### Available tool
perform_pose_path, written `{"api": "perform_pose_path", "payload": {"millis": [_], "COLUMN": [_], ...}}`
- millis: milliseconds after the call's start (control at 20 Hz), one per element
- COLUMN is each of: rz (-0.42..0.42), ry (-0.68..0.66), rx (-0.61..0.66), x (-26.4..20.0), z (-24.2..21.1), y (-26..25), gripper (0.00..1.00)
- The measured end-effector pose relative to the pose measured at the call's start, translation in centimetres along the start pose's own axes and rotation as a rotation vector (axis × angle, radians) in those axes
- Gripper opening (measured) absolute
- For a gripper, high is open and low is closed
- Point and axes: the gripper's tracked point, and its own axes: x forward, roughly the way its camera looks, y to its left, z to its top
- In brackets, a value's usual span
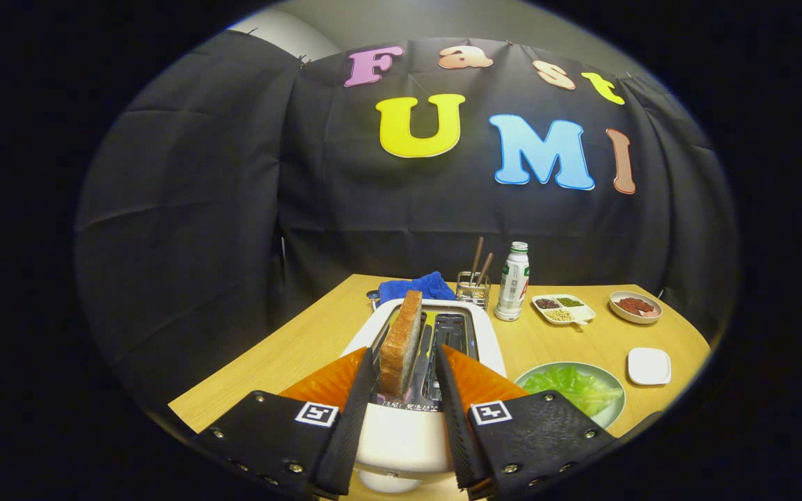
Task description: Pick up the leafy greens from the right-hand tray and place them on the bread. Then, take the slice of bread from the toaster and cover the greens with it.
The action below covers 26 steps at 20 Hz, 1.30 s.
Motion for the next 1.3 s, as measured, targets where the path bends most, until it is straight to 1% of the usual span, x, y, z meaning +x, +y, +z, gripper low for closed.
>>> {"api": "perform_pose_path", "payload": {"millis": [50, 100, 150, 200, 250, 300, 350, 450, 600, 650, 850, 1000, 1200, 1300], "rz": [-0.018, -0.008, -0.011, -0.020, -0.034, -0.033, -0.035, -0.043, -0.039, -0.030, -0.012, 0.001, 0.024, 0.017], "ry": [0.010, 0.014, 0.005, -0.003, -0.030, -0.015, -0.021, -0.036, -0.073, -0.074, -0.070, -0.110, -0.117, -0.152], "rx": [0.007, -0.005, -0.033, -0.065, -0.093, -0.115, -0.138, -0.160, -0.144, -0.138, -0.108, -0.093, -0.052, -0.052], "x": [0.1, 0.8, 1.2, 1.5, 1.8, 2.3, 2.0, 1.7, 1.5, 0.5, 1.2, 1.0, 0.3, -0.3], "z": [0.0, 0.0, 0.6, 0.8, 1.5, 0.6, 1.0, 0.7, 0.6, 0.8, 1.6, 3.3, 5.1, 6.5], "y": [-0.1, 0.6, 0.7, 0.9, 0.6, 0.8, 0.7, 1.0, 1.0, 1.0, 0.8, 0.8, 0.3, 0.0], "gripper": [0.55, 0.45, 0.45, 0.40, 0.40, 0.26, 0.13, 0.13, 0.12, 0.02, 0.02, 0.02, 0.02, 0.01]}}
